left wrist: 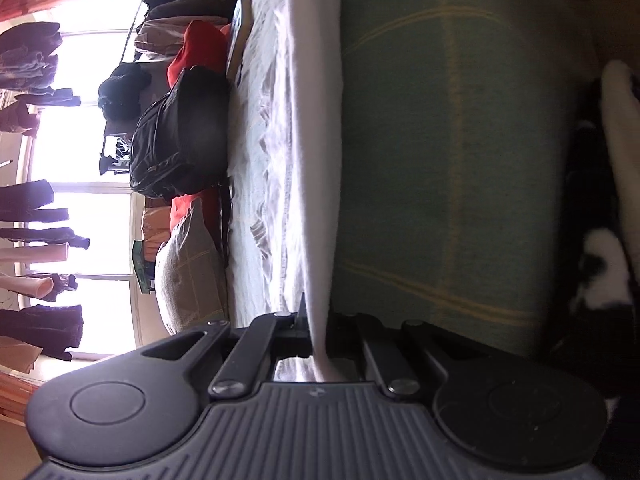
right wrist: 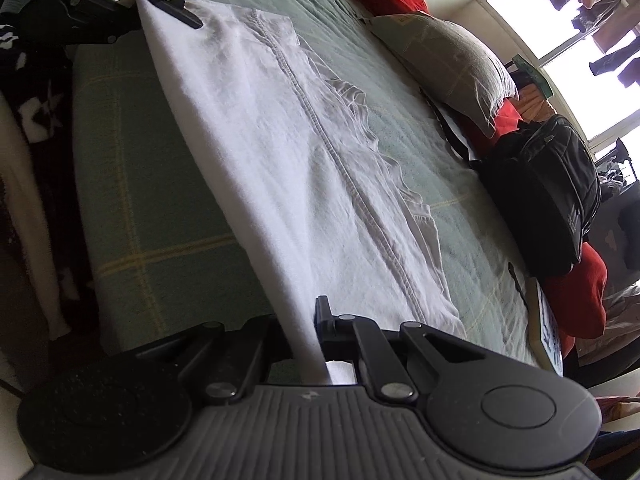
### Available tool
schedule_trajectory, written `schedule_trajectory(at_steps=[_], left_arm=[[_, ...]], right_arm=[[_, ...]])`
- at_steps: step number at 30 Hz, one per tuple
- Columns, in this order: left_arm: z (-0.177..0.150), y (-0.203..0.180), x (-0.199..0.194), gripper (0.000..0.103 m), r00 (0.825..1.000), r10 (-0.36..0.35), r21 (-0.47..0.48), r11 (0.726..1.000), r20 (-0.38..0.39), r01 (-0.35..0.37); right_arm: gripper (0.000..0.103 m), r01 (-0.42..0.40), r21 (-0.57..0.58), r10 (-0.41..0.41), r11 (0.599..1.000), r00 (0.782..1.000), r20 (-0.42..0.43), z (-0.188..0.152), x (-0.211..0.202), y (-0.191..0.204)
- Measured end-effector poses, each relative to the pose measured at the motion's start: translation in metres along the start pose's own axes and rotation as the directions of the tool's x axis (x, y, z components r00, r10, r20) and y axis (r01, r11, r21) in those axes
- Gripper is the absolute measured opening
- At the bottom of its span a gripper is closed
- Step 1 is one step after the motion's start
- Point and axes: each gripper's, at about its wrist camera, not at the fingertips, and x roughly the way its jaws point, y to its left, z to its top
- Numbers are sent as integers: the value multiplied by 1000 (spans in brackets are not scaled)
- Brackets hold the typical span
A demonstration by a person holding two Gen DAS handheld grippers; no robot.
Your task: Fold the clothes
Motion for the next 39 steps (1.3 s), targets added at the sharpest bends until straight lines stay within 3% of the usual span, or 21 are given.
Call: schedule_trajectory(at_steps=[12,15,16,20,23,24,26,28,29,31,33,34,36,39], left_arm=[[8,-6,-4,2,999,-34,-52,998,-13,33],[2,-6,-18,11,998,-69,-93,993,-2,69],[-1,-6,-23,11,996,-84,-105,991,2,84],[-19,-5,-42,12,992,-124,-152,981,-19,120],[-35,9,-55,12,985,-173,-273,948,-13,163],[-40,16,-57,12,982,-189,-328,928,-3,178],[-48,35,-58,16,976,-218,-467,860,23,204],[-55,55,-56,32,968,-242,-613,757,61,228],[-57,65,-53,43,963,-253,-678,693,90,245],[-64,81,-48,47,946,-273,-794,528,177,301],[-70,86,-41,51,927,-289,-852,395,239,343],[-70,88,-36,52,928,-279,-867,363,247,340],[-67,73,-33,54,927,-292,-887,324,236,328],[-64,53,-25,55,919,-326,-907,279,221,317]], right_arm=[[7,2,106,-6,994,1000,30,-10,4,5],[16,-14,144,9,989,999,34,-15,1,7],[22,-36,166,30,985,999,38,-19,-3,8],[32,-86,276,76,957,996,48,-53,-31,0],[47,-119,392,86,912,991,101,-74,-43,-16],[51,-142,427,94,893,987,131,-78,-45,-21],[59,-189,491,107,850,976,190,-86,-48,-31],[64,-239,550,115,800,961,250,-94,-51,-40],[69,-264,576,117,773,953,280,-97,-53,-45],[80,-315,624,116,715,934,339,-105,-56,-55],[91,-367,664,110,652,912,396,-113,-59,-65],[92,-393,681,105,618,899,424,-117,-60,-69],[91,-445,708,91,548,873,479,-125,-63,-79],[91,-383,711,102,590,908,405,-113,-35,-55]])
